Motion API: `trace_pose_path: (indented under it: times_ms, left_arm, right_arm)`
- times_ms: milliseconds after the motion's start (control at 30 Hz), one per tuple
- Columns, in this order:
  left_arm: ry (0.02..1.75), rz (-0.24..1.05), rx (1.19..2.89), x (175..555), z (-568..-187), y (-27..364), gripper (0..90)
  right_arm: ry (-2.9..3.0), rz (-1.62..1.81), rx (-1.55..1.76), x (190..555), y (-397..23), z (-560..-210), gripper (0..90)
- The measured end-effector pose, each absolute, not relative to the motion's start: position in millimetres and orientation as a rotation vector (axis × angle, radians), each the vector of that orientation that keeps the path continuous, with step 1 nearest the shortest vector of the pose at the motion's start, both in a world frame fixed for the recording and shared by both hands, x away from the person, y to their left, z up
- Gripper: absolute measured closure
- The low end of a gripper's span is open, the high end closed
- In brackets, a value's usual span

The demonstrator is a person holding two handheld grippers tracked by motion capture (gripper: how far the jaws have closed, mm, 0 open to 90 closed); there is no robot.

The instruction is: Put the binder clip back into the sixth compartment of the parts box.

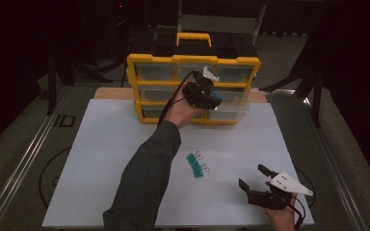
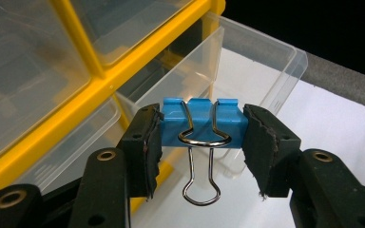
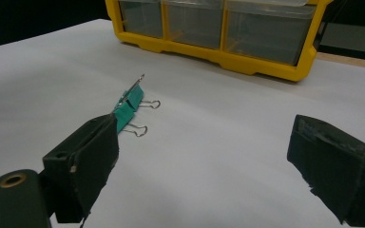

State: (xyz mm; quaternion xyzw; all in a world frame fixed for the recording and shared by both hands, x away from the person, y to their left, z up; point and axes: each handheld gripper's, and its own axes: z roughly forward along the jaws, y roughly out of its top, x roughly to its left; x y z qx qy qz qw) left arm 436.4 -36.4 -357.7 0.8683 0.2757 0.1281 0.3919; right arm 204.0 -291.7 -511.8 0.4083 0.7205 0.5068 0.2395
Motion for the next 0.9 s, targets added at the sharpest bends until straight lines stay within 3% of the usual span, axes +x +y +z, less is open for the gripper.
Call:
trace_pose_path:
  times_ms: [167,267,400,900]
  left_arm:
    - [0.676,0.272,2.188,437.1,-359.8,-39.2,48.2]
    - [0.720,0.329,2.189,436.1,-360.8,-38.4,16.9]
    - [0.732,0.349,2.192,434.2,-361.1,-30.9,3.9]
    - [0.722,0.418,2.220,399.4,-380.9,7.8,4.8]
  right_arm:
    - [1.974,1.389,1.116,203.9,-291.7,-511.8,10.1]
    - [1.972,1.389,1.119,203.8,-292.0,-511.7,10.1]
    - [1.972,1.389,1.118,203.7,-291.9,-511.7,10.1]
    - [1.972,1.382,1.118,203.6,-291.6,-512.1,10.1]
